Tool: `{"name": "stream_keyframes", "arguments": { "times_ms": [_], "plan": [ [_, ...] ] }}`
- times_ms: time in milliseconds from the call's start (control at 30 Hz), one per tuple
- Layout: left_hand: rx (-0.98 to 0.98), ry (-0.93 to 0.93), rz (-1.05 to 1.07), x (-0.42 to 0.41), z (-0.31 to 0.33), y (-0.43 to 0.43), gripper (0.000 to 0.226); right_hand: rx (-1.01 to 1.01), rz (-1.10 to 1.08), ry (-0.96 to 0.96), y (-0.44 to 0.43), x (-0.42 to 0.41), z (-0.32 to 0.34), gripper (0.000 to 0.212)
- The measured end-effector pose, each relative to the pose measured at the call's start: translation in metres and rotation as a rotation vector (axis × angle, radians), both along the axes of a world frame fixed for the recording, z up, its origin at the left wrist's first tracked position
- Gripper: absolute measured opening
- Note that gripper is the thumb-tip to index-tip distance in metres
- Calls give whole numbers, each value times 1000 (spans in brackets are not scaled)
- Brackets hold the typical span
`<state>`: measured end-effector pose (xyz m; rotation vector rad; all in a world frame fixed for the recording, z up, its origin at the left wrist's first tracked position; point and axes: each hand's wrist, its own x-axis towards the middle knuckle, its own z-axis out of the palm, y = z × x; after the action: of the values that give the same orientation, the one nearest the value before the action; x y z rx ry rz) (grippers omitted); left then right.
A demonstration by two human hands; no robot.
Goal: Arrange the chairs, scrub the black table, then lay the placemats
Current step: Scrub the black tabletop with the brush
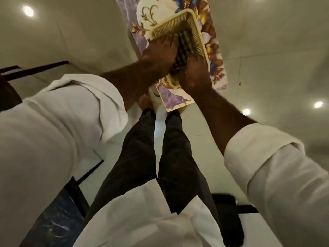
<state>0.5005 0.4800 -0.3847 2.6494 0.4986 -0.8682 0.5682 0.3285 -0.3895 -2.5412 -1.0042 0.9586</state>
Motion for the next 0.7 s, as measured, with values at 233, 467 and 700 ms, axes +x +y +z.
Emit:
{"name": "stream_keyframes", "arguments": {
  "times_ms": [233, 467, 700],
  "plan": [
    [40, 8, 107, 24, -14, 1, 65, -129, -87, 57, 12, 2, -4, 65],
    [-141, -275, 248, 6, -7, 4, 24, -13, -302, 174, 6, 6, -12, 49],
    [-134, -556, 424, -51, 78, -26, 20, 317, -1190, 1127, 20, 1, 101, 42]
  ]
}}
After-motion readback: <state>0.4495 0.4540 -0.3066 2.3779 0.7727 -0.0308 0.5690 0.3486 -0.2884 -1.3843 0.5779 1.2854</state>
